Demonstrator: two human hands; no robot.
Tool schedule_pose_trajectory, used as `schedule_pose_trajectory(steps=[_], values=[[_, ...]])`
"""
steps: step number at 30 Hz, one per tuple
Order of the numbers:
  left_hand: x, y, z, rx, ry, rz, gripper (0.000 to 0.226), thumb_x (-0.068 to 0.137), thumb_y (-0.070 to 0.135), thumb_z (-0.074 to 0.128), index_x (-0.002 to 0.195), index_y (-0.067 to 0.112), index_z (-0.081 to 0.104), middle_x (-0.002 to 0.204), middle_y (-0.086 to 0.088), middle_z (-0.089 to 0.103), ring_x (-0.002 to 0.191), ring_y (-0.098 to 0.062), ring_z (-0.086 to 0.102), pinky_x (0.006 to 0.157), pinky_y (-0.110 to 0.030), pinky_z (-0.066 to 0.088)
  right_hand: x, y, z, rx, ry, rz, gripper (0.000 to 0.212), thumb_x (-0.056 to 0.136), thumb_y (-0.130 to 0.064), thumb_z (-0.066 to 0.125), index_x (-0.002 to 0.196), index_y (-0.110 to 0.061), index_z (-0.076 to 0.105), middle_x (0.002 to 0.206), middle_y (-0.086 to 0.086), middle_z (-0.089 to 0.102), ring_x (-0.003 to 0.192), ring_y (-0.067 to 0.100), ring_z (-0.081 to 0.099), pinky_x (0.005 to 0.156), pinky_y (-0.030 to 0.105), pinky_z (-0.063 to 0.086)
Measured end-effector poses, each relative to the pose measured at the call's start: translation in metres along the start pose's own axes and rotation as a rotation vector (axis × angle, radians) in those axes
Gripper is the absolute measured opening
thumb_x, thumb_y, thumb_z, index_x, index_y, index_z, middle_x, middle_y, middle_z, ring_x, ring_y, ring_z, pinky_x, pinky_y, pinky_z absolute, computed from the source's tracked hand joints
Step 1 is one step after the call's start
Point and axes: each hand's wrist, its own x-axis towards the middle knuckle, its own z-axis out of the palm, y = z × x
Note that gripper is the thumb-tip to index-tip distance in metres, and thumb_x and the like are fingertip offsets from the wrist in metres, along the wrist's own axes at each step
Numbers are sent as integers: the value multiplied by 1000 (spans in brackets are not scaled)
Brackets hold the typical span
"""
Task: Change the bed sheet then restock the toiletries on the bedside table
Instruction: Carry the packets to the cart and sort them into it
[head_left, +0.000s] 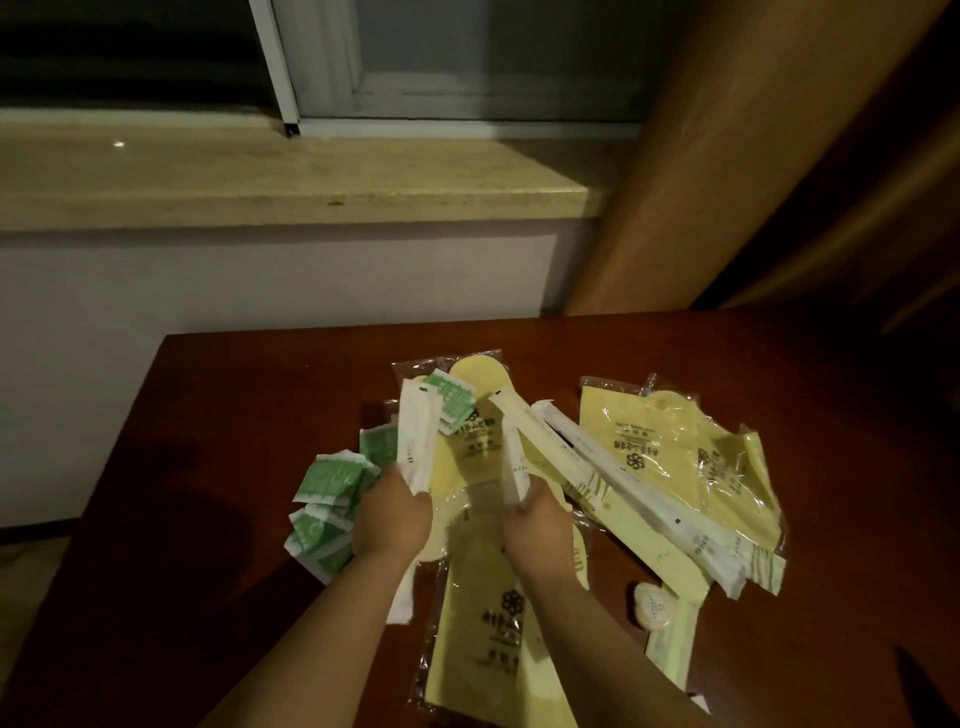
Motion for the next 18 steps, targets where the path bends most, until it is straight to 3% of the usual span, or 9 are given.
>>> schedule_pose_trajectory(steps=[3, 5, 7, 10, 12, 15, 18], values=[[-1, 4, -6, -431, -124, -91, 43, 92, 10, 49, 135, 8, 45, 123, -14, 58, 102, -31, 58, 88, -40, 50, -2, -13, -2, 125, -9, 29, 17, 94, -12, 47, 110, -10, 52, 82, -3, 52, 64, 5, 49, 46, 13, 33], [-5, 9, -8, -621, -196, -140, 45, 93, 7, 48, 138, 11, 44, 126, -12, 57, 108, -32, 57, 94, -43, 48, -3, -23, -2, 260, -19, 59, 22, 92, -7, 50, 113, -10, 55, 87, 2, 59, 69, 13, 55, 53, 22, 43], [-11, 15, -9, -744, -249, -188, 43, 94, 7, 47, 137, 13, 45, 125, -13, 58, 108, -33, 57, 92, -42, 48, -6, -33, -4, 370, -60, 49, 24, 90, -3, 51, 110, -14, 56, 89, 4, 62, 76, 20, 59, 59, 28, 48], [-16, 25, -10, -906, -301, -192, 37, 93, 4, 48, 129, 15, 49, 114, -16, 62, 97, -33, 60, 79, -41, 53, -11, -46, -19, 470, -139, 14, 24, 88, 0, 53, 101, -20, 55, 86, -2, 61, 77, 16, 59, 60, 25, 46], [-21, 34, -11, -981, -293, -176, 41, 92, 6, 54, 130, 17, 48, 111, -17, 64, 92, -33, 63, 73, -40, 54, -13, -50, -29, 447, -139, -14, 20, 88, -2, 55, 99, -18, 57, 82, -1, 62, 74, 17, 59, 60, 28, 49], [-31, 42, -11, -947, -311, -127, 51, 86, 22, 66, 133, 18, 46, 110, -13, 64, 93, -33, 64, 82, -50, 54, -26, -51, -39, 421, -97, -29, 16, 89, -7, 54, 102, -13, 59, 79, 3, 60, 70, 19, 57, 59, 27, 46], [-47, 50, -15, -917, -368, -77, 52, 78, 34, 73, 123, 18, 51, 108, -11, 64, 97, -32, 62, 88, -51, 51, -54, -48, -52, 479, -20, -12, 16, 90, -8, 51, 98, -20, 56, 78, 1, 58, 72, 18, 55, 59, 27, 45]])
